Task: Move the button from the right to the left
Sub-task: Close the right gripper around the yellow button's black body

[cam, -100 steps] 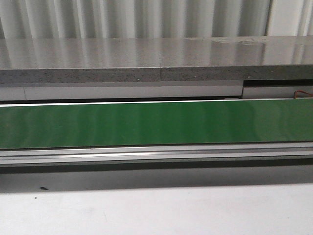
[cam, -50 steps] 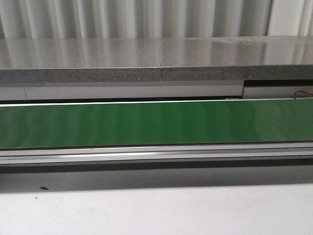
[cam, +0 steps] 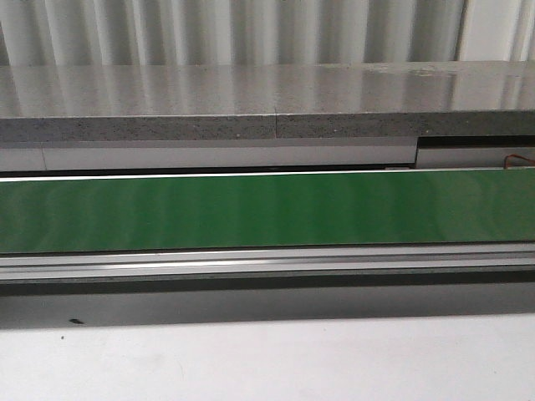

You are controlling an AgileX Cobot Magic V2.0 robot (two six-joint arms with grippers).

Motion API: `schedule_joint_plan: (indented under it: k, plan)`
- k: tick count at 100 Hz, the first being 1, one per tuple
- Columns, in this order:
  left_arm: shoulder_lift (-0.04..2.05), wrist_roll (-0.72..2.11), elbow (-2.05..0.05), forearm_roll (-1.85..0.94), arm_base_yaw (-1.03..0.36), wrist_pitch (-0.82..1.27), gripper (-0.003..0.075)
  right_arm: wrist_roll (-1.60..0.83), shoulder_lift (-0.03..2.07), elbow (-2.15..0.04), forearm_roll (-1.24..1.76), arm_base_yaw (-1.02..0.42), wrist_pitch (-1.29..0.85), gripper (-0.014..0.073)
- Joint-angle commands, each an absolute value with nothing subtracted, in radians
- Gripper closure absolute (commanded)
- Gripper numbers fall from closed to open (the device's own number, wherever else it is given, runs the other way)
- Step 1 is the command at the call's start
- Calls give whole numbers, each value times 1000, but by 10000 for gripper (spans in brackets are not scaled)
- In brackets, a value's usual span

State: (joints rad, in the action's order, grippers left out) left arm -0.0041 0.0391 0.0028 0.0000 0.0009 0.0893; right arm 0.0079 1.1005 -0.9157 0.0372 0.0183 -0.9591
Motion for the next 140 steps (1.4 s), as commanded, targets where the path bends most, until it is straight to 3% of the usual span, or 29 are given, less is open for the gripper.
schedule_joint_plan:
  k: [1, 70, 140]
  plan:
    - [-37, 29, 42, -8, 2, 0, 741, 8, 1139, -971, 33, 28, -935, -6]
    - [-37, 29, 42, -8, 2, 0, 741, -99, 1565, -1274, 7, 446, -993, -6]
    - [-37, 29, 42, -8, 2, 0, 741, -298, 1914, -1368, 0, 466, -905, -3]
